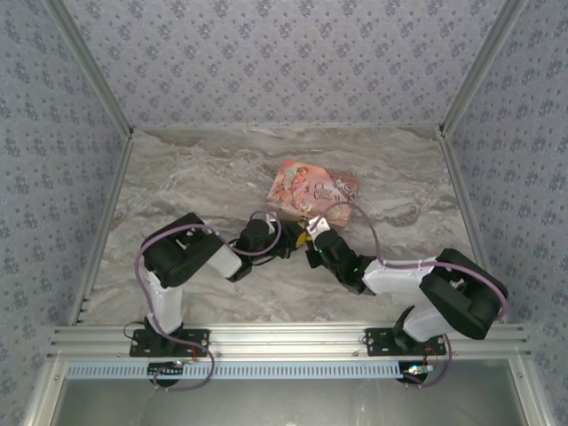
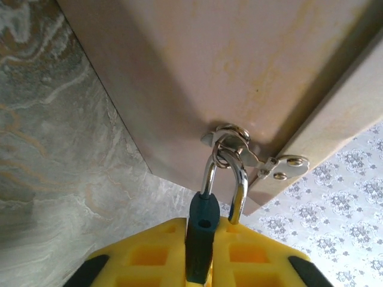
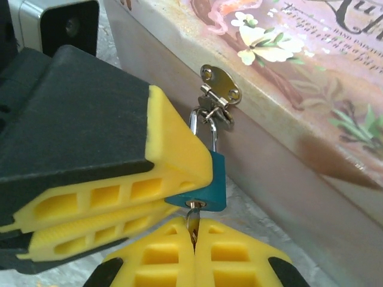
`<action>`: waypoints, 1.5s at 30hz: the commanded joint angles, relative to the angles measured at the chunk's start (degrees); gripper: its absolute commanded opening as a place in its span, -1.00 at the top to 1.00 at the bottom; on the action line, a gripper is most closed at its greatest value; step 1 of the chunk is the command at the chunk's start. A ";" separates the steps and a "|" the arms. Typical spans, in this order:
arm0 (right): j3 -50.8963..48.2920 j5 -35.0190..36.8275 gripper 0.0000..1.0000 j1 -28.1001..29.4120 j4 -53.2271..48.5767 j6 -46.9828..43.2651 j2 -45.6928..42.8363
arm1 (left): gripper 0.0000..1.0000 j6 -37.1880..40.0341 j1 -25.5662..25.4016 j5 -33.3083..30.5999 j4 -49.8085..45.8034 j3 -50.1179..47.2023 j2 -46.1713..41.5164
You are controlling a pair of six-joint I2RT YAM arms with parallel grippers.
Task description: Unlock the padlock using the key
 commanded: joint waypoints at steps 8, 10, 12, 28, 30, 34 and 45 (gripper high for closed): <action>-2.97 -4.69 1.00 -1.91 5.54 15.27 1.84 | 0.14 1.51 -0.35 2.37 0.67 -1.24 -0.64; -3.72 -6.54 1.00 -2.91 6.60 17.45 1.93 | 0.00 2.38 -0.01 2.14 -0.48 -2.17 -2.10; -4.78 -8.73 1.00 -3.85 8.46 19.91 2.06 | -0.12 3.42 0.39 1.93 -1.83 -3.13 -4.14; -13.21 -19.13 1.00 -12.71 13.72 42.00 -1.52 | -0.63 30.83 8.02 -3.82 -53.74 4.24 -36.09; -13.52 -20.97 0.99 -13.76 13.40 43.71 -1.50 | -0.71 34.31 8.83 -6.31 -59.78 6.33 -39.90; -14.30 -22.46 0.94 -15.21 13.39 45.29 -1.24 | -0.74 35.25 11.32 -7.01 -62.26 6.62 -43.43; -15.92 -19.37 0.29 -19.21 0.91 46.86 -9.89 | -0.75 37.37 14.72 -6.49 -65.11 8.07 -43.36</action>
